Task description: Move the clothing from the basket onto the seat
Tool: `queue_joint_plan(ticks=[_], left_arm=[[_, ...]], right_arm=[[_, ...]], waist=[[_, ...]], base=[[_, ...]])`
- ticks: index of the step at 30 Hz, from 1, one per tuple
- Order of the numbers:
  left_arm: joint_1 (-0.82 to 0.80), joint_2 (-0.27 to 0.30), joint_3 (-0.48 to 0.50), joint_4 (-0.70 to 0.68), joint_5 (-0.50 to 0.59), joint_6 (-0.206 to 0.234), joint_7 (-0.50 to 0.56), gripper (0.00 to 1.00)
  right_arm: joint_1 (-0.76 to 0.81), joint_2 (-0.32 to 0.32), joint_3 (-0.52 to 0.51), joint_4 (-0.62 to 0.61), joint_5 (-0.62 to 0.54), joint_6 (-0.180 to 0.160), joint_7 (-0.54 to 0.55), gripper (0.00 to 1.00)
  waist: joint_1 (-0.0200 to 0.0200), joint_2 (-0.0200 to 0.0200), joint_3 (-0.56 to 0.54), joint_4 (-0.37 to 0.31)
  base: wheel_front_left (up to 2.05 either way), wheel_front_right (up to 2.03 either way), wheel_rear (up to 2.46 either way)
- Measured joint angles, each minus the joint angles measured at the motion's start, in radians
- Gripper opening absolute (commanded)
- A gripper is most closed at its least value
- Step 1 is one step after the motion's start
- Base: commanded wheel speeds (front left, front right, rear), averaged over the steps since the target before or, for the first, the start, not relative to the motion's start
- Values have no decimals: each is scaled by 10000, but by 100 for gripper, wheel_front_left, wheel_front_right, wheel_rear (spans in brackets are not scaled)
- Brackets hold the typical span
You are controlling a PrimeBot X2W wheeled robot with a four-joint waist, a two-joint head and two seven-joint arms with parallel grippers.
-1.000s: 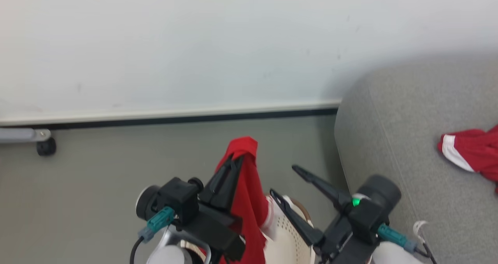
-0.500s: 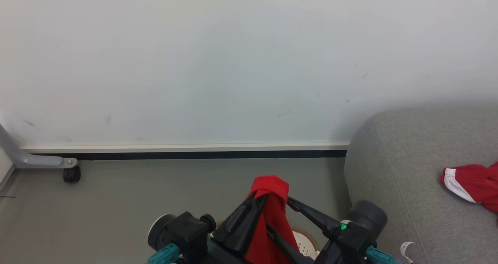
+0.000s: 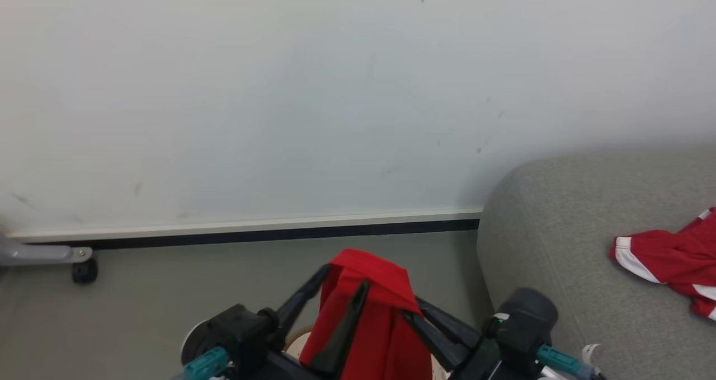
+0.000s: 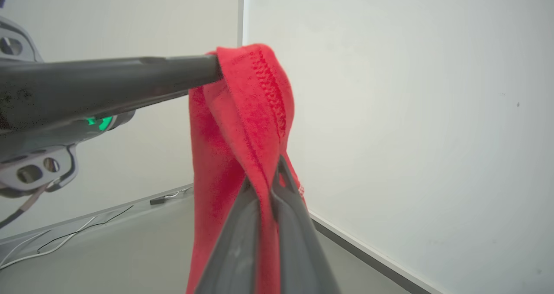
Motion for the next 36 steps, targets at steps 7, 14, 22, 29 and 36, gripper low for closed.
queue_joint_plan(ticks=[7, 14, 22, 29, 36], left_arm=[[1138, 395, 86, 313, -33, 73, -232, 100], [1546, 169, -217, 660, -107, 69, -522, 100], [1917, -343, -654, 510, -84, 75, -955, 100], [1950, -433, -894, 502, 165, 173, -909, 100], [1509, -510, -1072, 577, 537, 303, -506, 100]], right_arm=[[292, -514, -545, -665, 113, -188, 0, 0], [967, -1198, -1233, -1254, 466, -635, 2, 0], [916, -2073, -2984, -1776, 1440, -1172, 343, 0], [-154, -2226, -4748, -779, 3085, -1346, 717, 0], [-2165, -2171, -6211, 1657, 4305, -1609, 1143, 0]], waist=[[-1, 0, -194, -643], [-1, -1, -207, -1421], [-1, 0, 77, -2665], [0, 1, 776, -3436], [1, 1, 1853, -3697]], base=[[0, 0, 0], [0, 0, 0], [0, 0, 0], [0, 0, 0], [0, 0, 0]])
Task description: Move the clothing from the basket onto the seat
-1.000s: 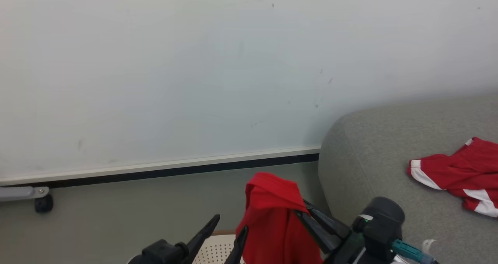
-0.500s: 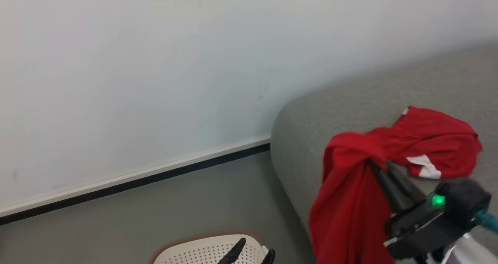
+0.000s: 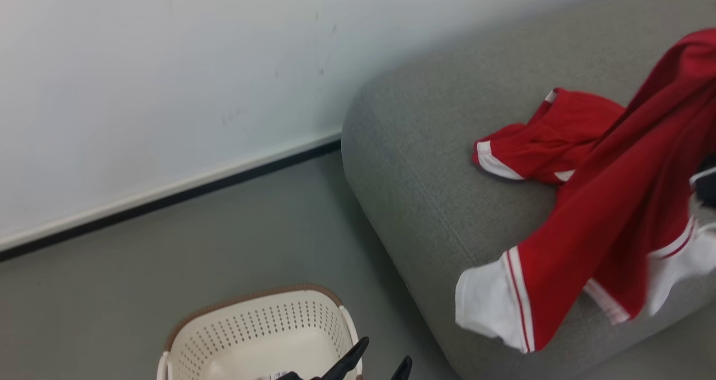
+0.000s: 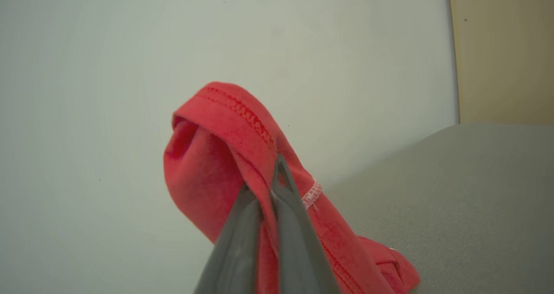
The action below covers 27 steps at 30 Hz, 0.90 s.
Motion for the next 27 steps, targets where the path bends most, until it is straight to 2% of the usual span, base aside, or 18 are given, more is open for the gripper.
queue_joint_plan(ticks=[4, 10, 14, 17, 20, 24, 27], left_arm=[[-250, -33, -29, -10, 161, 132, 249, 100], [-545, -105, 96, -128, 353, 263, 433, 100], [-570, 105, 357, -257, 685, 301, 527, 100], [-642, 284, 525, -435, 777, 374, 616, 100], [-780, 278, 727, -640, 794, 387, 627, 100], [-922, 309, 930, -851, 961, 422, 662, 100], [-1103, 286, 1085, -978, 1229, 479, 686, 100]], right_arm=[[-1395, -230, -619, 1200, 242, -81, 176, 0], [-3897, -989, -1513, 2272, 291, -178, -50, 0], [-5391, -1601, -1879, 3037, 58, -268, -460, 0], [-5916, -1795, -1837, 3797, -217, -268, -658, 0], [-5814, -1553, -1662, 4627, -255, -268, -759, 0], [-5278, -742, -1429, 5505, -244, -247, -855, 0], [-4799, -174, -1298, 5973, -186, -48, -884, 0]], waist=[[1, 0, 621, 67], [2, 1, 1474, 472], [1, 0, 2012, 848], [1, 0, 2442, 1112], [2, 1, 2895, 1343], [1, 1, 3528, 1570], [2, 1, 4012, 1660]], base=[[0, 0, 0], [0, 0, 0], [0, 0, 0], [0, 0, 0], [0, 0, 0], [0, 0, 0], [0, 0, 0]])
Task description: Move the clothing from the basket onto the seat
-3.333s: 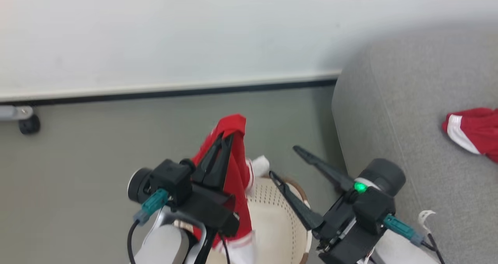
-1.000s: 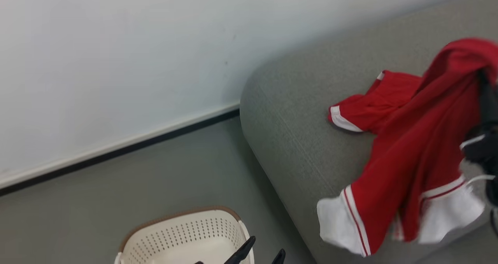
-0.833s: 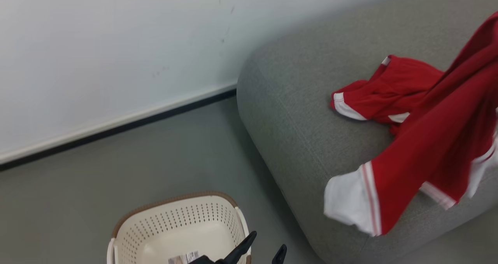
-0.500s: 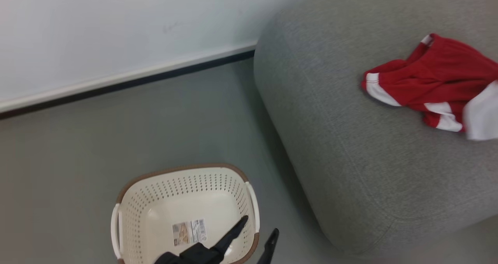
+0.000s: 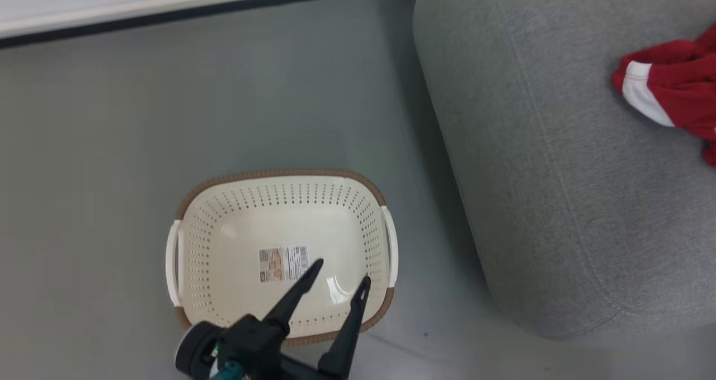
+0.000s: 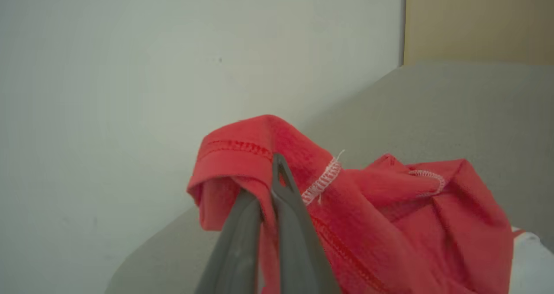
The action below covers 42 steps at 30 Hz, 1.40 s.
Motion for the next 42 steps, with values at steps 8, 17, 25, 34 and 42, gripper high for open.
queue_joint_plan(ticks=[8, 17, 25, 34, 42], left_arm=[[-905, -376, 740, 395, -159, 4, -219, 100], [-1358, -485, 1396, 1371, -759, -84, -844, 100], [-830, -639, 1987, 2029, -1350, -109, -1724, 100], [-533, -803, 2378, 3039, -1360, -98, -2431, 100], [-188, -522, 2523, 3687, -1338, -98, -2711, 100]], right_arm=[[705, 625, 378, 694, -4, 1212, -180, 100], [3089, 433, 562, -769, -1089, 1467, -232, 100], [5976, 1246, 623, -3568, -2176, 1384, -230, 100], [7763, 2013, 869, -5532, -2924, 1294, -232, 100], [8829, 2556, 1363, -6364, -3680, 1066, -232, 100]], waist=[[0, 1, 946, -151], [-4, -1, 485, -568], [-5, -2, -572, -763], [-6, -3, -1785, -339], [-6, -3, -2621, 495]], base=[[0, 0, 0], [0, 0, 0], [0, 0, 0], [0, 0, 0], [0, 0, 0]])
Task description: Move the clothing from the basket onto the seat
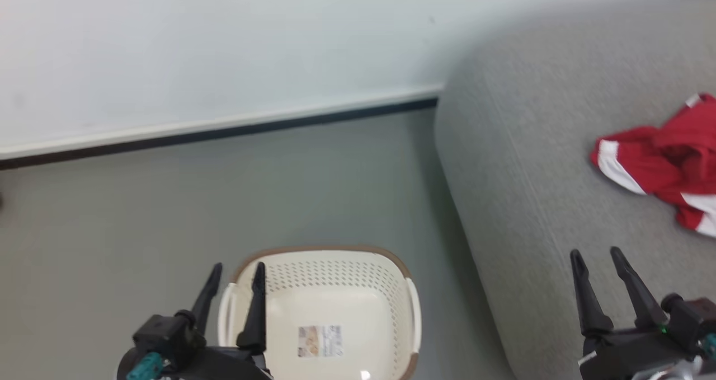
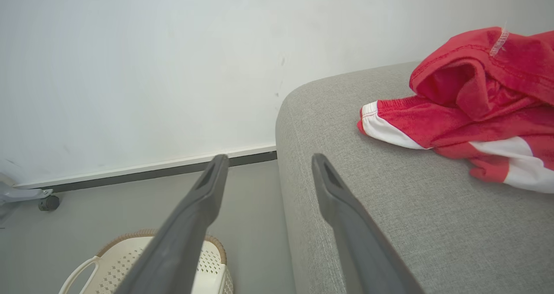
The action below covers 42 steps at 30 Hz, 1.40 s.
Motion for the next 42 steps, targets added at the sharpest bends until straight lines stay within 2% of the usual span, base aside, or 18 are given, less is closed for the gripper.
queue_joint_plan(ticks=[6, 11, 15, 16, 25, 42], left_arm=[[29, 127, -224, 679, -10, -357, -4, 100], [927, 522, 98, 702, -105, -353, -46, 100], [1240, 523, 79, 708, -255, -360, -105, 100], [1241, 497, 67, 736, -299, -355, -104, 0], [1658, 244, 17, 1406, -460, -362, -13, 0], [1491, 10, 731, 1505, -2249, -662, 525, 0]], right_arm=[[1067, 98, -257, -629, -600, -736, 0, 100], [1479, 184, 25, -1022, -989, -926, 0, 100], [1821, 176, 0, -1407, -1152, -1081, 0, 100], [1920, 188, 2, -1411, -1150, -1097, 2, 0], [2316, 585, 132, -683, -1062, -1089, 159, 0], [2080, 884, -527, -408, 1198, -826, 809, 0]], waist=[[1, -1, -954, 874], [0, -1, -1719, 1326], [0, -1, -2216, 1564], [0, -2, -2298, 1605], [4, -4, -2302, 1606], [4, -4, -2203, 1561]], base=[[0, 0, 0], [0, 0, 0], [0, 0, 0], [0, 0, 0], [0, 0, 0], [0, 0, 0]])
